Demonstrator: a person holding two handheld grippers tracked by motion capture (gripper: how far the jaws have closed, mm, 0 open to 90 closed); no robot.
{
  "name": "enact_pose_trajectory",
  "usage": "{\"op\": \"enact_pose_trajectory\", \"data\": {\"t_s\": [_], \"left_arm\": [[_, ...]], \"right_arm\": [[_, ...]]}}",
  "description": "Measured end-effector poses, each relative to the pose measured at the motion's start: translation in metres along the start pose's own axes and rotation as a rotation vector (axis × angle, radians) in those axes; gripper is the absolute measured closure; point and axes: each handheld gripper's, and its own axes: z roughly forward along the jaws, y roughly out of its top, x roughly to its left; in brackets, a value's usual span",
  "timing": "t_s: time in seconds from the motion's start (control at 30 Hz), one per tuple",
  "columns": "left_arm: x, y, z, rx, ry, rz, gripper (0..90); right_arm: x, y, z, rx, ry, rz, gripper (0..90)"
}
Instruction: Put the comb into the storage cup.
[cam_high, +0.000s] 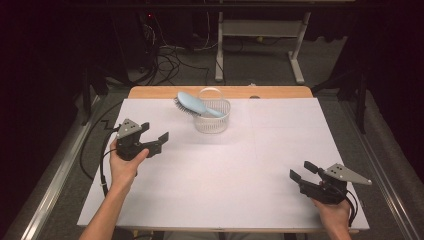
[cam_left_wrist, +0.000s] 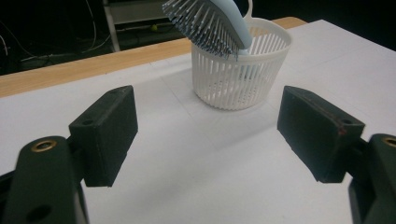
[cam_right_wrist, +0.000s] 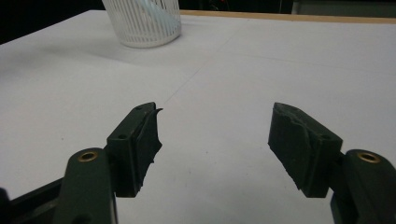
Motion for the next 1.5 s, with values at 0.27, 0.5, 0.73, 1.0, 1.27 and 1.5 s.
{"op": "enact_pose_trajectory", "data": {"t_s": [0.27, 0.5, 0.73, 1.0, 1.27, 1.5], "left_arm": [[-0.001, -0.005, -0.002, 0.002, -0.001, -0.003, 21.1], [-0.001, -0.012, -0.003, 0.002, -0.004, -0.009, 21.2], [0.001, -0.019, -0.005, 0.003, -0.002, -0.020, 21.1], [0.002, -0.024, -0.007, 0.004, 0.002, -0.025, 21.0], [0.001, -0.027, -0.007, 0.005, 0.002, -0.023, 21.0], [0.002, -0.031, -0.008, 0.008, 0.005, -0.026, 21.0]], "right_arm": [[0.000, 0.000, 0.000, -0.002, 0.000, 0.003, 33.8], [-0.002, 0.000, -0.001, -0.007, -0.003, 0.008, 33.7], [-0.002, 0.000, -0.001, -0.006, -0.002, 0.010, 33.7], [-0.002, 0.000, -0.001, -0.005, -0.002, 0.012, 33.8], [-0.002, 0.000, -0.001, -0.005, -0.002, 0.014, 33.8], [-0.002, 0.000, -0.001, -0.005, -0.002, 0.016, 33.8]]}}
